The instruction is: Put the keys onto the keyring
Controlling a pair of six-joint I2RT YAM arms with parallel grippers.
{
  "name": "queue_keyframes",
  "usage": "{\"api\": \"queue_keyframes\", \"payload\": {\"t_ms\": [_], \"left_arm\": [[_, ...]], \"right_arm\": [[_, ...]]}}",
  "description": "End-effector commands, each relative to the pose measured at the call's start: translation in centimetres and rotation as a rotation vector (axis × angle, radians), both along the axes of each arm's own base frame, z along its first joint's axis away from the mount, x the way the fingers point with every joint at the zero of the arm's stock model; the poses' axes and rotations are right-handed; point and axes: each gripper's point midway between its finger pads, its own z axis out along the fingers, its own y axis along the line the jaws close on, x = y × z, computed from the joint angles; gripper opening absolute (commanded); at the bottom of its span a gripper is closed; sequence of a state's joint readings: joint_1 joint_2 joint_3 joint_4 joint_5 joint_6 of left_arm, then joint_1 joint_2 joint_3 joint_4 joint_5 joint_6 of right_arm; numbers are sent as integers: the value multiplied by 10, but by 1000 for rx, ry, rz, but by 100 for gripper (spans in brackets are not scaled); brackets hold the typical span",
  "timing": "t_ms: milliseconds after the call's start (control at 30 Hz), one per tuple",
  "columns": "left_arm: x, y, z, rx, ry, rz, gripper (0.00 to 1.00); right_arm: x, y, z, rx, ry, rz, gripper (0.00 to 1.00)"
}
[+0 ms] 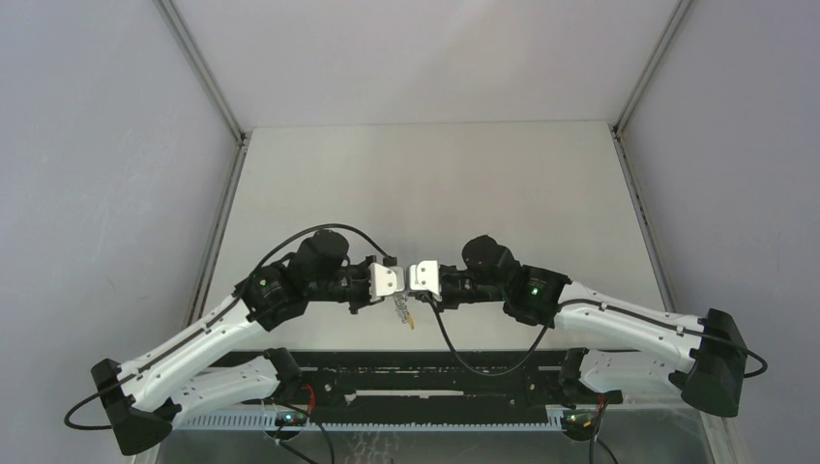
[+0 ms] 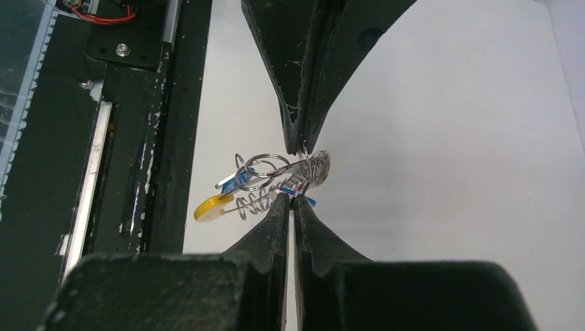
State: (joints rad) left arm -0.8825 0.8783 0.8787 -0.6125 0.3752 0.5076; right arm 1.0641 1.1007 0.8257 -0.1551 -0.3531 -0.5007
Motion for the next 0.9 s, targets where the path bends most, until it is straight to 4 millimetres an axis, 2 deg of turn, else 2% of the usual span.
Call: {"api": "queue_keyframes", "payload": {"t_ms": [0, 500, 867], "left_arm": [[-7, -15, 9, -68, -31, -88, 0], [-13, -14, 2, -46, -42, -131, 0], [2, -13, 13, -72, -66, -30, 0]], "right_arm": [[-2, 13, 36, 96, -39, 75, 0], [-2, 10, 40, 96, -15, 135, 0], [-11, 15, 41, 97, -1, 145, 0]]}}
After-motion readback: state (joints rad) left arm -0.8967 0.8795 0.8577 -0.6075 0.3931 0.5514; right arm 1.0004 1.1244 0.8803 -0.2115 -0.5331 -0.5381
